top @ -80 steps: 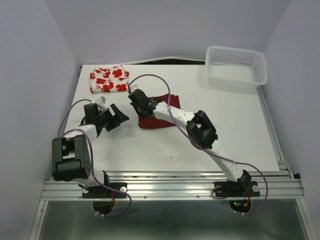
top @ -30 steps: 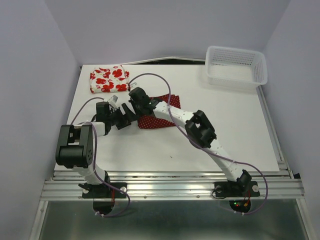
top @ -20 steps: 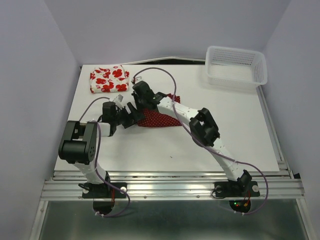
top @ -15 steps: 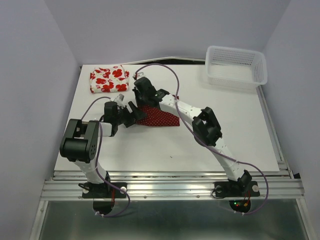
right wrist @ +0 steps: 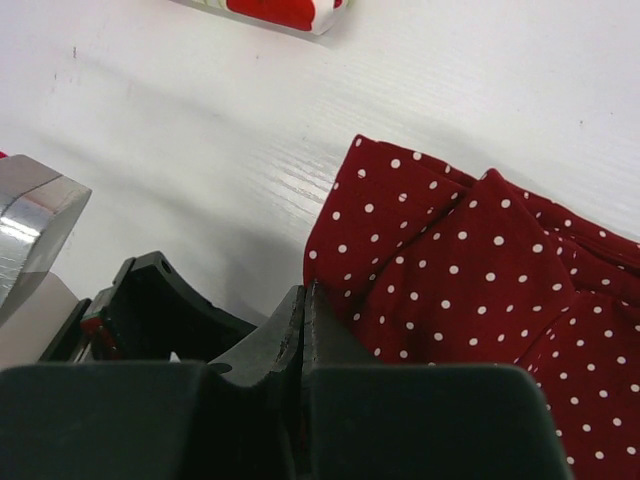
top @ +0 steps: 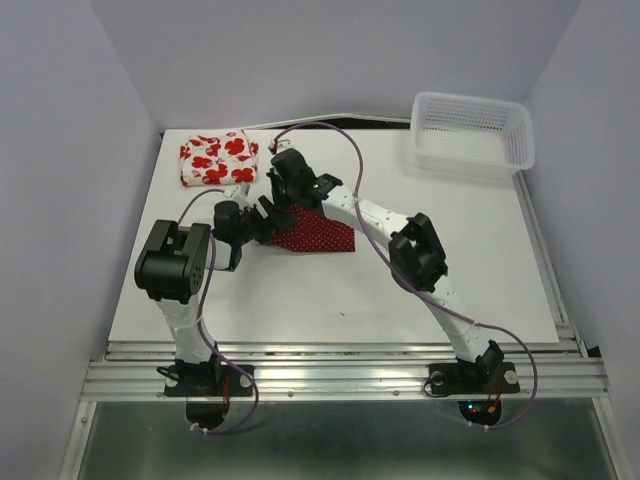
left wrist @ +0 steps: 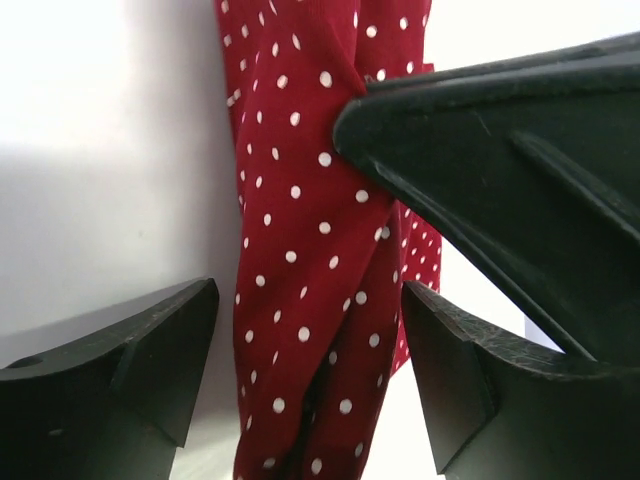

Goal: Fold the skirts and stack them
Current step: Neatly place the folded skirt to the corner

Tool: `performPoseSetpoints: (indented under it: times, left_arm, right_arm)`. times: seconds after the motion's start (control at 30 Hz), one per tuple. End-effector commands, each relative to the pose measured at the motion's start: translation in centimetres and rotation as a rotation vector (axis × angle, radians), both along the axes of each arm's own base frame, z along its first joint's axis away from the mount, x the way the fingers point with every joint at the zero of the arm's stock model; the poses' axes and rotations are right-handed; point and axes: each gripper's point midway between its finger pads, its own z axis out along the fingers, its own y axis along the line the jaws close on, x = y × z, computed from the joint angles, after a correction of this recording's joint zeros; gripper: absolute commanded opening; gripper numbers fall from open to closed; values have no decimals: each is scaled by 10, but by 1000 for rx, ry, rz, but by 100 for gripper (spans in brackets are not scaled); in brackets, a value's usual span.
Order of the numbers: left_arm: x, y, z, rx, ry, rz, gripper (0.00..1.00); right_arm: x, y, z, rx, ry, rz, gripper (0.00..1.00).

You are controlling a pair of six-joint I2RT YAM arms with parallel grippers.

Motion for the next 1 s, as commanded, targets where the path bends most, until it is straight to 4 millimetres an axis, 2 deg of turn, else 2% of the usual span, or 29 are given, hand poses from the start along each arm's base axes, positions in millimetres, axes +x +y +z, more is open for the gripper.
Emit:
performPoseSetpoints:
  times: [0.0,0.23,0.33,0.37,0.43,0.47,0.5,0.53,0.57,0.63,0.67,0.7,0.73,0.8,0.87,0.9,0.97]
  left_arm:
    - [8,-19,16,-80,-66,-38,82]
    - [4,-34,13,-128,-62,-41,79]
    - [9,-32,10,-126,-61,-16,68]
    - [10,-32,10,-123,-65,-18,61]
    - [15,-33,13,-115,-73,-16,54]
    - [19,-31,14,-108,-76,-7,44]
    - [23,-29,17,-101,-82,-1,40]
    - [30,-28,19,-79,-82,2,35]
    - [36,-25,19,-62,-83,11,26]
    - [54,-23,20,-10,-57,5,15]
    - [61,-19,13,64,-68,1,5]
    - [62,-14,2,116,-15,3,0]
    - [78,-13,15,145,-57,8,0]
    - [93,-1,15,240,-91,27,0]
    - [109,6,22,311,-85,32,0]
    - [121,13,25,386,-101,37,0]
    - [133,16,31,460,-137,3,0]
  right_arm:
    - [2,9,76,128,-87,6,1]
    - [9,5,71,123,-86,-9,1]
    - [9,5,73,124,-89,-10,1]
    - [9,5,72,122,-88,-8,1]
    - [13,0,72,114,-95,-13,1]
    - [13,-1,73,110,-98,-11,1]
    - [13,-1,73,107,-101,-10,4]
    - [13,-1,73,105,-102,-7,15]
    - [18,-8,73,99,-105,-19,43]
    - [23,-14,76,96,-113,-30,66]
    - [30,-23,81,92,-126,-48,84]
    - [38,-33,84,90,-134,-68,91]
    - [43,-40,87,84,-143,-89,99]
    - [57,-61,93,68,-163,-119,100]
    - [67,-80,107,61,-192,-161,100]
    - [76,-98,115,52,-208,-188,100]
    - [86,-119,125,41,-233,-227,100]
